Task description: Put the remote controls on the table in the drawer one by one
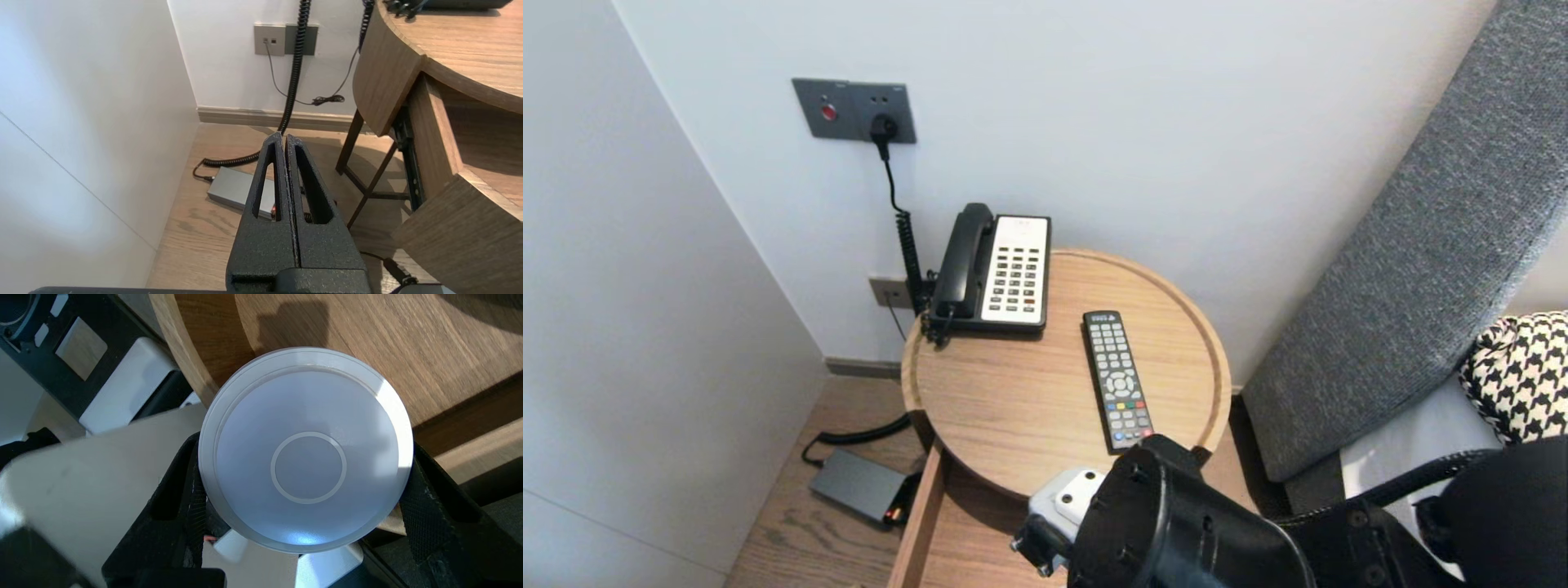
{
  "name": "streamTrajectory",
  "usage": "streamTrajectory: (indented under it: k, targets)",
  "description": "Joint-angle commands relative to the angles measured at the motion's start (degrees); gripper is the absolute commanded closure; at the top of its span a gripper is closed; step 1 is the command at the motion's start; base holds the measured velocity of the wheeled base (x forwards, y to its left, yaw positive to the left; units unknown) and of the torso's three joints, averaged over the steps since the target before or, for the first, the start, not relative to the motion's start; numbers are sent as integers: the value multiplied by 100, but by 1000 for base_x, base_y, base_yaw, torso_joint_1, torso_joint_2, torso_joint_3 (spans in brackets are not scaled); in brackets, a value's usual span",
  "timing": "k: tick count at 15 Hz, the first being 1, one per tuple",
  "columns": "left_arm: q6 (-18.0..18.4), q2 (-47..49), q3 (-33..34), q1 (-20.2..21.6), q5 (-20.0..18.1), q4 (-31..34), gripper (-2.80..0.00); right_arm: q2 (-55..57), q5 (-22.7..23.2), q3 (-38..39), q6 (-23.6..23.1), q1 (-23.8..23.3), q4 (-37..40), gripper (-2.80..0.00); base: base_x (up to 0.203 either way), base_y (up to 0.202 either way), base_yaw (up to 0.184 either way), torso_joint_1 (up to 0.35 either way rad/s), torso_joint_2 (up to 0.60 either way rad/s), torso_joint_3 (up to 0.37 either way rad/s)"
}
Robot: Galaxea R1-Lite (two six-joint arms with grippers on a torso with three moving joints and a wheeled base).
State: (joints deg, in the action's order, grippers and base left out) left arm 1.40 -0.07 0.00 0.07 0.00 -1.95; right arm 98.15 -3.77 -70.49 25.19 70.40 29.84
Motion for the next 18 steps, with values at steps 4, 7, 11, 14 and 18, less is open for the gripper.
streamTrajectory:
  k: [4, 7, 11, 14, 18]
  targets:
    - [0, -1, 70, 1, 0, -7, 0, 741, -19, -229, 13, -53, -268, 0, 0, 0, 0, 0, 0, 0]
    - [0, -1, 70, 1, 0, -7, 0, 802, 11, -270, 38, -269, -277, 0, 0, 0, 0, 0, 0, 0]
    - [0, -1, 70, 1, 0, -7, 0, 942, 25, -426, 48, -479, -277, 0, 0, 0, 0, 0, 0, 0]
    - [0, -1, 70, 1, 0, -7, 0, 1082, 25, -439, 39, -554, -281, 0, 0, 0, 0, 0, 0, 0]
    - [0, -1, 70, 1, 0, -7, 0, 1143, -52, -165, 79, -573, -649, 0, 0, 0, 0, 0, 0, 0]
